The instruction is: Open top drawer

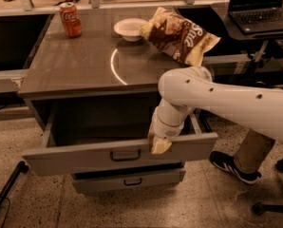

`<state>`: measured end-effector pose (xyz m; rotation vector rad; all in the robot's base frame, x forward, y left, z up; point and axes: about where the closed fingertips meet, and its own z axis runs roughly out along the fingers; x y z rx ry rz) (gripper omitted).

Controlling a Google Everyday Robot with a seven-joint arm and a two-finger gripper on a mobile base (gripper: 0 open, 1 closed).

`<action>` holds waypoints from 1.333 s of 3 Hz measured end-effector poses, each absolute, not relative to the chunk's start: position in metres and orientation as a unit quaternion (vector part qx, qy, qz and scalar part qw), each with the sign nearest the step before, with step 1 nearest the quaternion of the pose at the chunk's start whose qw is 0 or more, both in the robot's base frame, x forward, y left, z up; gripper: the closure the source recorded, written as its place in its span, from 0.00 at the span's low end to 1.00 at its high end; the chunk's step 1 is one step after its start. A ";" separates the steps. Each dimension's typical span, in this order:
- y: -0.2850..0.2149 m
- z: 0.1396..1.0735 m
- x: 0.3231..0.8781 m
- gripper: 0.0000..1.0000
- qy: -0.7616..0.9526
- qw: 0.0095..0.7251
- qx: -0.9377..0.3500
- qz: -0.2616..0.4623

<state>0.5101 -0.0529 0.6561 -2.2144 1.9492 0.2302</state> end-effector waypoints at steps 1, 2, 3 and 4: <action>-0.058 0.663 0.494 0.95 0.673 0.101 -0.728 0.081; -0.057 0.661 0.494 1.00 0.673 0.101 -0.728 0.081; -0.052 0.656 0.498 1.00 0.674 0.102 -0.727 0.082; -0.049 0.656 0.500 1.00 0.675 0.103 -0.726 0.083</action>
Offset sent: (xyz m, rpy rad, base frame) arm -0.1280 -0.0568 -0.0113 0.1381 0.0821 -0.2687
